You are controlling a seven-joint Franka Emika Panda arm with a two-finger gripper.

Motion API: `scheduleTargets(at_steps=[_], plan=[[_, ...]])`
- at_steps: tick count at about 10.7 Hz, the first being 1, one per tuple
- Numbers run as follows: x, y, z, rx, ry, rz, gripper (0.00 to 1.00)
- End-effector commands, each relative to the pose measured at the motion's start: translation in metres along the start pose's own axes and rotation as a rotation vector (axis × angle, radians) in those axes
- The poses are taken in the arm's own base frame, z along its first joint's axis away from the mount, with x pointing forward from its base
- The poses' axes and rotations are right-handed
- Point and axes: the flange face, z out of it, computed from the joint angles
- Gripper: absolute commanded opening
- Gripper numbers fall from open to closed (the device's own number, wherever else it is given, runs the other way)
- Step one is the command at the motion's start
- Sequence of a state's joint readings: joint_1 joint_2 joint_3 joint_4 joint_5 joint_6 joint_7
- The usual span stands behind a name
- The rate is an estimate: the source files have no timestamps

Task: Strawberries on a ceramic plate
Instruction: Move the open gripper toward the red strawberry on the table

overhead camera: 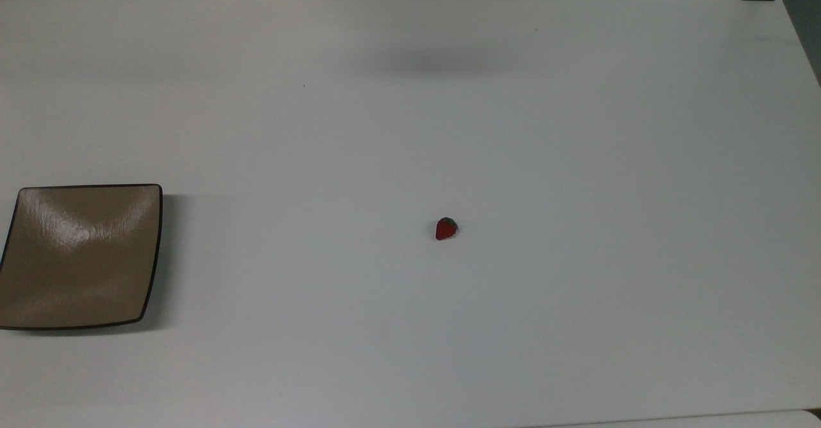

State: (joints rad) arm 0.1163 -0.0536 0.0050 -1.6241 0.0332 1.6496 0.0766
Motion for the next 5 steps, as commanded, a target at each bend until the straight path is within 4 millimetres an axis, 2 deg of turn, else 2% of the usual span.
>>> scheduleTargets(at_steps=[1, 5], plan=[[-0.0028, -0.0107, 0.0105, 0.009, 0.001, -0.021, 1.00], [0.0014, -0.0134, 0.0193, 0.008, -0.011, -0.025, 1.00]])
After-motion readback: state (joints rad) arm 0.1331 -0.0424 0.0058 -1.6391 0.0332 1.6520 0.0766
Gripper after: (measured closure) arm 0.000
